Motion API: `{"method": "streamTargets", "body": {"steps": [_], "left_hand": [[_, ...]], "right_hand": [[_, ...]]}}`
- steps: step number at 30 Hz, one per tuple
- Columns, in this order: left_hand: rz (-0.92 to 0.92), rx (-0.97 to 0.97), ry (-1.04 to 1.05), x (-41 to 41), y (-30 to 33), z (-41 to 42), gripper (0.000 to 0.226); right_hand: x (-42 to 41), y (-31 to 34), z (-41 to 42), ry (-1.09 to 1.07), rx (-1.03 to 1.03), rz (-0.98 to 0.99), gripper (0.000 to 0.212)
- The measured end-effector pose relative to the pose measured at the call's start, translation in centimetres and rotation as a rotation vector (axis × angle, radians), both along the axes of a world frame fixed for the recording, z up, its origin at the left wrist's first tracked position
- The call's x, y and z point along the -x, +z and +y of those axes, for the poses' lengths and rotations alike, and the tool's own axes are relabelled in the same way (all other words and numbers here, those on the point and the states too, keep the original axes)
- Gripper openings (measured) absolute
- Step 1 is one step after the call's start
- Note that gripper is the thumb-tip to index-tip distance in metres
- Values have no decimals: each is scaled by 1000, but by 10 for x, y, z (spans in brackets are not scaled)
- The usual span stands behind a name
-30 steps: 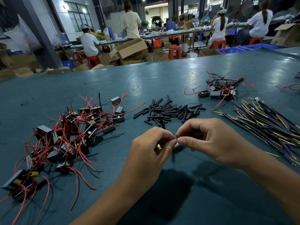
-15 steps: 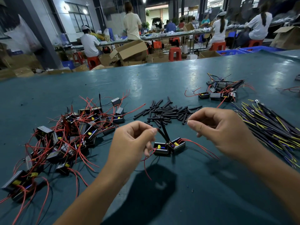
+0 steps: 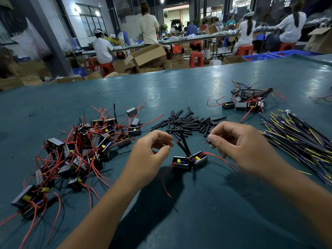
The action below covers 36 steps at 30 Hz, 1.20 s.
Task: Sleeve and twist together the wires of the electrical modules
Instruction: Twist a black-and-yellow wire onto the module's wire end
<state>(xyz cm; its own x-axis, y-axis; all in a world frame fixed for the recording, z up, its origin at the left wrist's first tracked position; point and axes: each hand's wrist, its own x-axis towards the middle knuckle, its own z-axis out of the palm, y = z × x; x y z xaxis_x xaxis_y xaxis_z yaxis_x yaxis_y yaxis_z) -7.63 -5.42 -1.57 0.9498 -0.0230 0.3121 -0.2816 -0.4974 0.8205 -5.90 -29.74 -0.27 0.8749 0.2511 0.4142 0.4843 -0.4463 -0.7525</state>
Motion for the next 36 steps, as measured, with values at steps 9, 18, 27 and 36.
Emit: {"method": "streamTargets", "body": {"steps": [9, 18, 27, 36], "left_hand": [[-46, -99, 57, 0, -6, -6, 23], [19, -202, -10, 6, -6, -9, 18], [-55, -152, 6, 7, 0, -7, 15], [-148, -103, -11, 11, 5, -8, 19]], "right_hand": [[-2, -3, -1, 50, -24, 98, 6], [4, 2, 2, 80, -130, 22, 12], [5, 4, 3, 166, -206, 122, 16], [8, 3, 4, 156, -105, -38, 26]]}}
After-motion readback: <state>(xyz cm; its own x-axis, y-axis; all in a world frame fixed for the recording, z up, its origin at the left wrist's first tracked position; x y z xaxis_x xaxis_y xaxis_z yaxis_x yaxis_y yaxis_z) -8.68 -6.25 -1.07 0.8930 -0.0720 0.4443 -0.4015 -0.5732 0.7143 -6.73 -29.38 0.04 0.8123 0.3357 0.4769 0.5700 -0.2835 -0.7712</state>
